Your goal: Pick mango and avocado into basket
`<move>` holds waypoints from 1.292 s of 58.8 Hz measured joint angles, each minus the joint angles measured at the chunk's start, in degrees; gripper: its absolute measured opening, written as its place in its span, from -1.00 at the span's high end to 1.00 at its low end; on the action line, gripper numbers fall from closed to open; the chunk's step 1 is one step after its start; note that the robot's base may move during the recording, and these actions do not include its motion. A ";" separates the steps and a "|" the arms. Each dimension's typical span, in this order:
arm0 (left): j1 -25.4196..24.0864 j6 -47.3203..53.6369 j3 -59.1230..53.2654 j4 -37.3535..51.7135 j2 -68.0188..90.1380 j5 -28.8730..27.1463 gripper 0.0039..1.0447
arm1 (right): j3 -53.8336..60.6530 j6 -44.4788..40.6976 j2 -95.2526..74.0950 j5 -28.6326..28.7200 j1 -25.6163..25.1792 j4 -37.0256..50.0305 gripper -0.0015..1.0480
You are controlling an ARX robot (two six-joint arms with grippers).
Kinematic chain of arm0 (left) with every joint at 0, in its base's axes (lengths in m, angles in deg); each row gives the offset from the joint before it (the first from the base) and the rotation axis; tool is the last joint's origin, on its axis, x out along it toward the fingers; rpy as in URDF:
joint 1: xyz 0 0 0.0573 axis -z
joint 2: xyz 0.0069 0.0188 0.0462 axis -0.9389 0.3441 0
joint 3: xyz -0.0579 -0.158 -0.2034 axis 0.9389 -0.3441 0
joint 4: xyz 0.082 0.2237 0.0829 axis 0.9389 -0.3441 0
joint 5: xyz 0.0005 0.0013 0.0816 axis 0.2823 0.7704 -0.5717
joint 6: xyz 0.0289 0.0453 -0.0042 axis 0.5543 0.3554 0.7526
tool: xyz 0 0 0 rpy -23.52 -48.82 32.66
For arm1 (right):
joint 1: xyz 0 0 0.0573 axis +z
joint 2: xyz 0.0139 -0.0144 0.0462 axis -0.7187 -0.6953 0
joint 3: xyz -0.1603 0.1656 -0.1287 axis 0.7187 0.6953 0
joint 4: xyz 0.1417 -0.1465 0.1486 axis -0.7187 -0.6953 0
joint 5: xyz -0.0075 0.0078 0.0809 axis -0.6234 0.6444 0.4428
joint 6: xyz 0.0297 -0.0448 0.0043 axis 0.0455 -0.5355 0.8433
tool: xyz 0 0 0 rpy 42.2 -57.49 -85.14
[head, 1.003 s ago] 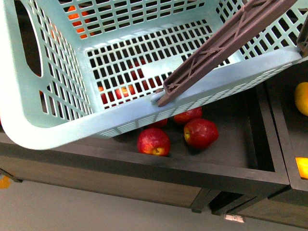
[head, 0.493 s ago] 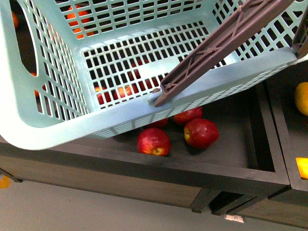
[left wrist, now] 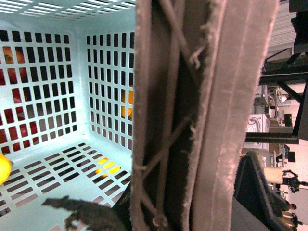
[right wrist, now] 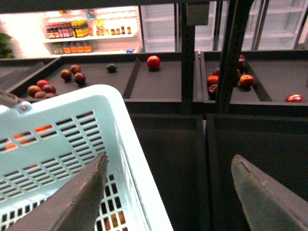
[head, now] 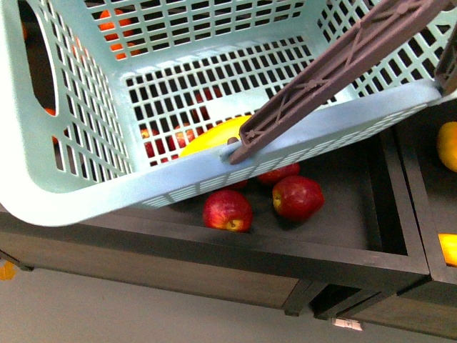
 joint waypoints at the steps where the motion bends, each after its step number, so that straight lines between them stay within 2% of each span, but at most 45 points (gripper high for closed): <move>1: 0.00 -0.20 0.00 0.00 0.00 0.17 0.71 | 1.92 -0.72 0.87 0.24 -0.39 0.83 -0.30; 8: -0.13 -0.11 0.00 0.00 0.00 -0.09 0.71 | 9.99 -2.40 5.99 2.12 -2.47 3.67 0.19; 22: -0.13 -0.09 0.00 0.00 0.00 -0.24 0.71 | 18.58 -3.06 12.74 4.46 -4.87 4.90 0.93; 28: -0.17 -0.07 0.00 0.00 0.00 -0.39 0.71 | 21.66 -3.30 16.02 5.29 -5.75 4.87 0.96; 33: -0.15 -0.07 0.00 0.00 0.00 -0.42 0.71 | 23.65 -3.34 18.56 9.09 -8.52 4.44 0.96; 44: -0.15 -0.11 0.00 0.00 0.00 -0.07 0.71 | 27.47 -3.37 24.96 9.60 -10.21 1.75 0.96; 47: -0.17 -0.11 0.00 0.00 0.00 -0.09 0.71 | 28.24 -3.41 26.38 9.57 -10.21 1.22 0.83; 68: -0.04 -0.13 0.00 0.00 0.00 -0.24 0.71 | 28.30 -3.39 26.80 9.51 -10.29 1.18 -0.82; 76: 0.55 -0.52 0.00 0.00 0.00 1.07 0.71 | 28.39 -3.41 26.93 9.55 -10.43 1.16 -0.83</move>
